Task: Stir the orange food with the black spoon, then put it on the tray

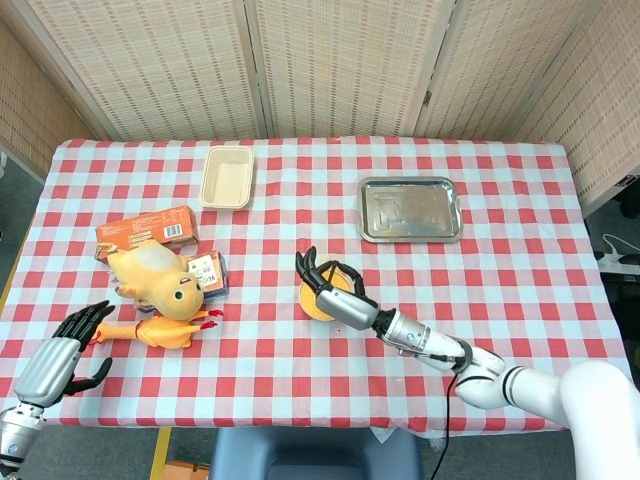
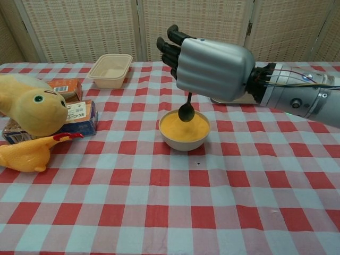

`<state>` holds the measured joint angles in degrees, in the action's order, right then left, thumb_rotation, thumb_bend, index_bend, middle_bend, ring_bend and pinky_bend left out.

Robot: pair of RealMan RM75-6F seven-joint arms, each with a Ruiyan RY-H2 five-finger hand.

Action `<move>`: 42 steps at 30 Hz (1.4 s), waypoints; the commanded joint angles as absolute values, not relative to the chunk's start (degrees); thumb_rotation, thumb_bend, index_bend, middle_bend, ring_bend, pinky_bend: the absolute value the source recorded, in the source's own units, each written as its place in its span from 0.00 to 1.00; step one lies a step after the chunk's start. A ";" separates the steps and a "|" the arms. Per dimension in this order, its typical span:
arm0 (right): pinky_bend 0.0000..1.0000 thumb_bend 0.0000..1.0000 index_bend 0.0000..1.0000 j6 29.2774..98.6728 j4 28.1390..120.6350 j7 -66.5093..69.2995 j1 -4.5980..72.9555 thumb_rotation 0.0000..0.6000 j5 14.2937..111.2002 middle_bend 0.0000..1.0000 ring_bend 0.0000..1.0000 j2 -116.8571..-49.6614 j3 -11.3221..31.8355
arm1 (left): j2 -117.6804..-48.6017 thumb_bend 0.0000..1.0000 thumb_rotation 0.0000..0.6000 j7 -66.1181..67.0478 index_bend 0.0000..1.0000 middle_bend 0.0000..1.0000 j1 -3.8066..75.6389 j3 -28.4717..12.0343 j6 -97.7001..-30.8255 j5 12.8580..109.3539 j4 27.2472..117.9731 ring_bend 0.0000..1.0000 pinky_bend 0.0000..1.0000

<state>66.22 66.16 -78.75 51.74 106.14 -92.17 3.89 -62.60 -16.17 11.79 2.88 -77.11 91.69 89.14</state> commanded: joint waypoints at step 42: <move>0.21 0.37 0.23 43.51 16.52 -36.98 57.58 1.00 52.12 0.20 0.07 -118.74 34.07 | -64.28 0.45 1.00 -14.34 0.00 0.00 13.41 1.87 -72.45 87.56 87.81 0.00 0.09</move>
<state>44.89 17.28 -36.20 56.94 53.23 -118.37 33.60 -64.29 -14.36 13.41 1.87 -72.44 87.56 87.79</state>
